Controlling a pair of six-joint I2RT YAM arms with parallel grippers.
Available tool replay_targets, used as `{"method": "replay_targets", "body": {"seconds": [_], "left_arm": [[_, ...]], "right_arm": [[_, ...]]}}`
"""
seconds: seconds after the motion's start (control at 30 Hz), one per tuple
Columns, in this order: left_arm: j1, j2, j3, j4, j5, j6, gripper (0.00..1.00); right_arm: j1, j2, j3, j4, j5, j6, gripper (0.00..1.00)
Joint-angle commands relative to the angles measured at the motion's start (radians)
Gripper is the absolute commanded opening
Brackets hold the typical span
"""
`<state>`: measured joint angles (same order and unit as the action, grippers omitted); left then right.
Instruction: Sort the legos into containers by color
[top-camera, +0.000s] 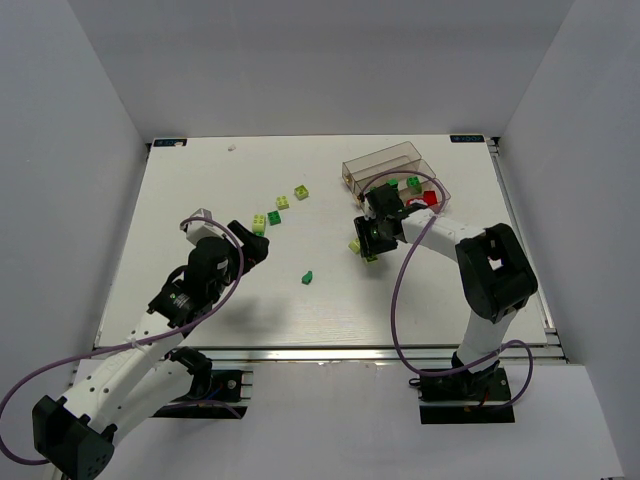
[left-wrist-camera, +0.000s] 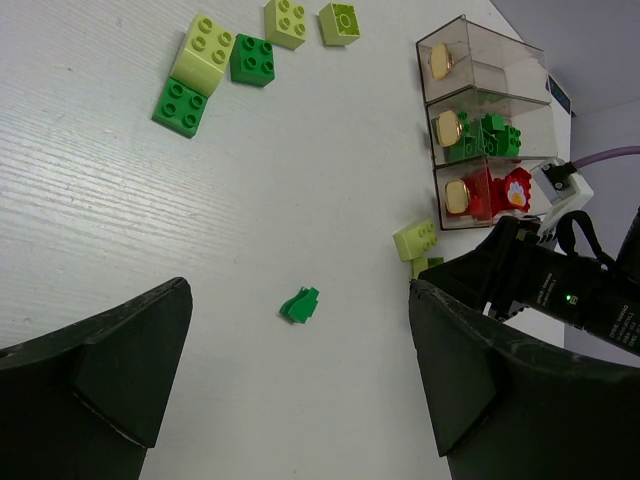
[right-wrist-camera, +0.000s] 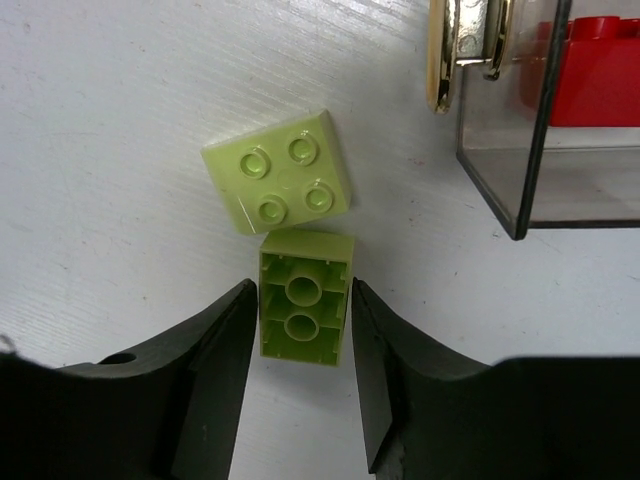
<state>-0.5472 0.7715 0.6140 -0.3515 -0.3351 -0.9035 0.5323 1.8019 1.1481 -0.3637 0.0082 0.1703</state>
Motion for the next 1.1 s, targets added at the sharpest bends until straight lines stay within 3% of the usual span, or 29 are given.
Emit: {"method": "replay_targets", "body": {"seconds": [0.0, 0.17, 0.4, 0.53, 0.63, 0.77, 1.0, 1.07], "left_arm": [[-0.003, 0.000, -0.003, 0.003, -0.016, 0.000, 0.98], [-0.003, -0.005, -0.005, 0.005, -0.016, -0.002, 0.98], [-0.003, -0.011, -0.007, 0.000, -0.016, -0.003, 0.98], [-0.003, -0.015, -0.010, -0.001, -0.015, -0.008, 0.98], [-0.003, -0.023, -0.010, -0.009, -0.016, -0.008, 0.98], [-0.003, -0.031, -0.013, -0.010, -0.019, -0.011, 0.98], [-0.003, -0.021, -0.013, -0.001, -0.022, -0.003, 0.98], [-0.003, -0.017, -0.007, -0.001, -0.022, 0.003, 0.98]], "right_arm": [[0.006, 0.005, -0.010, 0.023, 0.001, -0.028, 0.50], [0.006, 0.016, -0.011, 0.022, 0.001, -0.037, 0.58], [0.006, 0.030, -0.014, 0.025, 0.001, -0.041, 0.54], [0.006, 0.024, -0.025, 0.032, -0.040, -0.069, 0.41], [0.006, -0.019, -0.054, 0.054, -0.047, -0.135, 0.17], [0.005, -0.145, -0.091, 0.069, -0.071, -0.253, 0.00], [-0.011, -0.344, -0.094, 0.074, -0.250, -0.484, 0.00], [-0.028, -0.398, -0.100, 0.159, -0.275, -0.517, 0.00]]}}
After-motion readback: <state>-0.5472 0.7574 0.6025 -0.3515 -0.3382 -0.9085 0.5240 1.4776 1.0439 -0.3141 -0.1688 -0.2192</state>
